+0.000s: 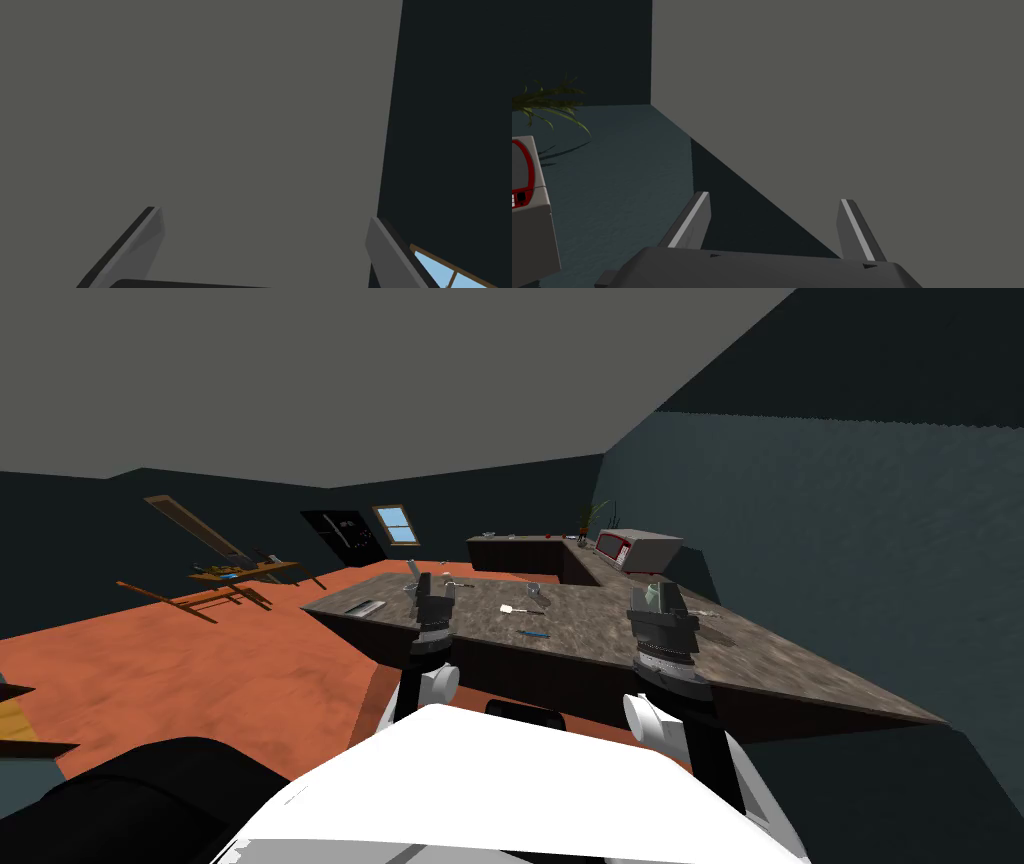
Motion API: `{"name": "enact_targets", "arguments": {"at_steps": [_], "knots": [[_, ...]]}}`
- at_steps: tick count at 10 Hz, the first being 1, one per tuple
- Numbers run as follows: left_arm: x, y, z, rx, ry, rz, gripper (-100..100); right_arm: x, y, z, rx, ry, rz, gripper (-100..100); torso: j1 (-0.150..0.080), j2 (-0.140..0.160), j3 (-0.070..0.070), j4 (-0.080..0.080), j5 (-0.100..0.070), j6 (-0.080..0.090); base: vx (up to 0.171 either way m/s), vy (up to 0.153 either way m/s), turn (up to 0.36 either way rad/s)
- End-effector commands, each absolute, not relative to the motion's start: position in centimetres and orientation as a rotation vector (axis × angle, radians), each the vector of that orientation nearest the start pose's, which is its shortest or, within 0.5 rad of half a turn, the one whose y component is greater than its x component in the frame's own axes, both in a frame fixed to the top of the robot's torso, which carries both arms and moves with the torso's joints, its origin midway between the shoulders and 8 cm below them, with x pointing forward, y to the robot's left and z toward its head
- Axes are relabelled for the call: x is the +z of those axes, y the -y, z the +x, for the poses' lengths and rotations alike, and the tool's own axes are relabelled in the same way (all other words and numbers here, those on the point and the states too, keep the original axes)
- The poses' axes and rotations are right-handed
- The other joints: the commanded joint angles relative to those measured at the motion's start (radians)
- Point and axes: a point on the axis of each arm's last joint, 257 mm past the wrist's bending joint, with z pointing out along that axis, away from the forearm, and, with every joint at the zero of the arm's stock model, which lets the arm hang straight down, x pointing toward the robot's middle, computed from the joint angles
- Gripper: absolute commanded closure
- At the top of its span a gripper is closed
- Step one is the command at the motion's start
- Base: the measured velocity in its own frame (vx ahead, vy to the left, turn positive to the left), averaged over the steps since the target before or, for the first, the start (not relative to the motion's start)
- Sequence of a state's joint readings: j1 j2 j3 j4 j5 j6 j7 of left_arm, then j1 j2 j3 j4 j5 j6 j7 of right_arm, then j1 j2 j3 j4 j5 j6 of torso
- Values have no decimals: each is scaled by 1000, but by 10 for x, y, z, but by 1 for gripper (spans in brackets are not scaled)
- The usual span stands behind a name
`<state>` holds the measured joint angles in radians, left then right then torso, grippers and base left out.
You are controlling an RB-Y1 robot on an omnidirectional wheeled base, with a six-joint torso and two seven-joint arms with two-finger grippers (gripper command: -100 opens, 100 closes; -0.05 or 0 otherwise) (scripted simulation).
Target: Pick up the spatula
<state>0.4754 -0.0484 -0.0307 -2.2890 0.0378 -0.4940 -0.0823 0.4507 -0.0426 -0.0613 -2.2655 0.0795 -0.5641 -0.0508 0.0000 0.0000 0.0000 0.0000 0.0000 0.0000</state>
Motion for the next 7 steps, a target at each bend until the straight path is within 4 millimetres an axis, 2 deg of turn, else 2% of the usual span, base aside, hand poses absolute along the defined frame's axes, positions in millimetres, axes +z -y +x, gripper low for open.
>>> {"name": "enact_targets", "arguments": {"at_steps": [1,4,7], "knots": [[33,-271,351,-1302,-589,-653,-100,46,277,338,1279,-616,511,0,0,0,0,0,0,0,-14,-2,-41],[23,-257,373,-1325,-693,-623,-100,46,277,338,1279,-616,511,0,0,2,1,0,0,0,-40,-1,-72],[6,-247,407,-1338,-819,-614,-100,46,277,338,1279,-616,511,0,0,4,2,1,0,0,-68,-7,-125]]}}
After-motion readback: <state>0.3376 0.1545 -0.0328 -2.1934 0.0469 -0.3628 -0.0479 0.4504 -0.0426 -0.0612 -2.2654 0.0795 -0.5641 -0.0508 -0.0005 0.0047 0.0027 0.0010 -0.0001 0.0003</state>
